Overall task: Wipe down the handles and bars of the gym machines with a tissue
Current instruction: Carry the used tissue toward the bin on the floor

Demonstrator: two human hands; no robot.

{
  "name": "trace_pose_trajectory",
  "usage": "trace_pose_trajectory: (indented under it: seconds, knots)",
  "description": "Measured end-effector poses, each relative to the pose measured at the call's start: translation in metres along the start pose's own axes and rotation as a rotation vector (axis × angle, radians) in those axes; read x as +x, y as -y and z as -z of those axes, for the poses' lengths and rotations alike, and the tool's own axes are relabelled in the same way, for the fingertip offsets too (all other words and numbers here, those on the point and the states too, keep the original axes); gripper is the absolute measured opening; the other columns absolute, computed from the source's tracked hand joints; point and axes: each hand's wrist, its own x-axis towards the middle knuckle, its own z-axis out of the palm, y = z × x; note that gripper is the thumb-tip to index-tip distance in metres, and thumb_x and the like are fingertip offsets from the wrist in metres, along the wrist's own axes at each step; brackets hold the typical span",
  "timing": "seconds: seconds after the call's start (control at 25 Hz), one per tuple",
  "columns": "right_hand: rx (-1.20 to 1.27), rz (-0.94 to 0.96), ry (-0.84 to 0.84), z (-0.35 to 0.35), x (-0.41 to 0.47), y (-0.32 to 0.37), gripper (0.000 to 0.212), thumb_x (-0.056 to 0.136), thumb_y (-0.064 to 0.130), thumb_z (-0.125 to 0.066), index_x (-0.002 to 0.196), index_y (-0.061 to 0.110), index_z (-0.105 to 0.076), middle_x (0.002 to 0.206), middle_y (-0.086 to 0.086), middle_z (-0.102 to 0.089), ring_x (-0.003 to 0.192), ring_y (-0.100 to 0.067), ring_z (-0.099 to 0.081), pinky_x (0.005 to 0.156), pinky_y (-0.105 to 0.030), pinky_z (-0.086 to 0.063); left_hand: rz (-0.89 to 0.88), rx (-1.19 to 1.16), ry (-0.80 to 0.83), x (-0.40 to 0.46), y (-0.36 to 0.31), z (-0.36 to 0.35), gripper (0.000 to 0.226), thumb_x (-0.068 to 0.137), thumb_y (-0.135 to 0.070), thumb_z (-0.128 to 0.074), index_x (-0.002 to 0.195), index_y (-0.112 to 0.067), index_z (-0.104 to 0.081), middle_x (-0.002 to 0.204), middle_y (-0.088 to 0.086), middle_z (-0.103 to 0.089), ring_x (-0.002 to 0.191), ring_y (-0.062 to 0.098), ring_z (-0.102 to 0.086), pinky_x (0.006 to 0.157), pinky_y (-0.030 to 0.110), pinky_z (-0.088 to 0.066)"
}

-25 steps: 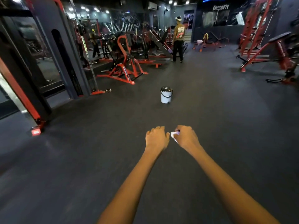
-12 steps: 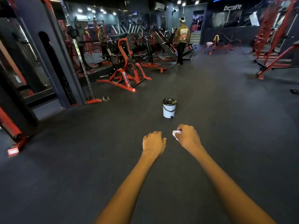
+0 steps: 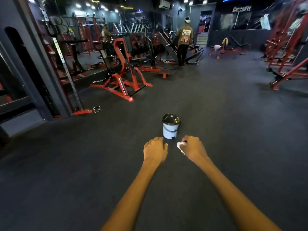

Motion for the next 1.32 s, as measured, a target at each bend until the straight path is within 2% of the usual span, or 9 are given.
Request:
trace_pose_trajectory:
  seconds: [0.12, 0.4, 0.64, 0.76, 0.92, 1.2, 1.32]
  knots:
    - [-0.001, -0.005, -0.007, 0.011, 0.119, -0.015, 0.017, 0.088, 0.022, -0.054, 0.099, 0.016, -0.065, 0.102, -0.009, -0.066, 0.091, -0.028, -0.062, 0.067, -0.025, -0.041, -0.013, -0.022, -0.014, 0.118, -0.019, -0.01, 0.039, 0.099, -0.03, -0.044, 0.135, -0.015, -0.051, 0.134, 0.005, -0.055, 0.12, 0.024, -0.054, 0.1, 0.033, -0.038]
    - [0.075, -0.016, 0.003, 0.004, 0.362, -0.066, 0.014, 0.088, 0.02, -0.056, 0.095, 0.013, -0.065, 0.097, -0.011, -0.067, 0.086, -0.027, -0.062, 0.065, -0.029, -0.046, -0.024, 0.012, -0.009, 0.349, -0.053, -0.064, 0.041, 0.1, -0.031, -0.043, 0.138, -0.016, -0.048, 0.138, 0.004, -0.053, 0.124, 0.022, -0.051, 0.104, 0.033, -0.036]
    - [0.073, 0.031, 0.073, 0.017, 0.57, -0.106, 0.014, 0.088, 0.018, -0.056, 0.098, 0.015, -0.066, 0.096, -0.009, -0.066, 0.084, -0.025, -0.063, 0.062, -0.027, -0.042, 0.086, -0.017, -0.021, 0.532, -0.082, -0.112, 0.036, 0.1, -0.03, -0.042, 0.131, -0.015, -0.054, 0.133, 0.003, -0.056, 0.119, 0.02, -0.053, 0.102, 0.029, -0.035]
    - [0.039, 0.042, 0.098, 0.013, 0.67, -0.12, 0.015, 0.089, 0.019, -0.055, 0.099, 0.015, -0.066, 0.096, -0.008, -0.067, 0.081, -0.023, -0.062, 0.06, -0.026, -0.039, 0.12, -0.026, -0.039, 0.625, -0.095, -0.124, 0.039, 0.1, -0.031, -0.042, 0.135, -0.015, -0.05, 0.135, 0.003, -0.054, 0.122, 0.02, -0.052, 0.105, 0.031, -0.034]
    - [-0.006, 0.083, 0.173, -0.012, 0.796, -0.13, 0.012, 0.089, 0.019, -0.055, 0.095, 0.016, -0.065, 0.093, -0.008, -0.067, 0.081, -0.023, -0.062, 0.061, -0.029, -0.045, 0.165, -0.031, -0.046, 0.739, -0.092, -0.153, 0.038, 0.1, -0.031, -0.044, 0.133, -0.014, -0.052, 0.134, 0.004, -0.056, 0.122, 0.02, -0.052, 0.105, 0.033, -0.036]
    - [-0.097, 0.116, 0.281, -0.064, 0.987, -0.126, 0.018, 0.091, 0.024, -0.055, 0.104, 0.015, -0.064, 0.098, -0.007, -0.067, 0.083, -0.02, -0.061, 0.064, -0.026, -0.042, 0.269, -0.026, 0.013, 0.922, -0.06, -0.203, 0.043, 0.1, -0.033, -0.045, 0.138, -0.014, -0.049, 0.138, 0.005, -0.053, 0.123, 0.022, -0.053, 0.107, 0.037, -0.039]
    - [-0.122, 0.124, 0.328, -0.074, 1.045, -0.123, 0.016, 0.091, 0.024, -0.056, 0.102, 0.015, -0.064, 0.094, -0.005, -0.066, 0.077, -0.017, -0.059, 0.059, -0.023, -0.04, 0.278, -0.031, 0.007, 0.982, -0.056, -0.208, 0.043, 0.1, -0.032, -0.045, 0.138, -0.014, -0.049, 0.139, 0.005, -0.053, 0.124, 0.022, -0.052, 0.107, 0.037, -0.038]
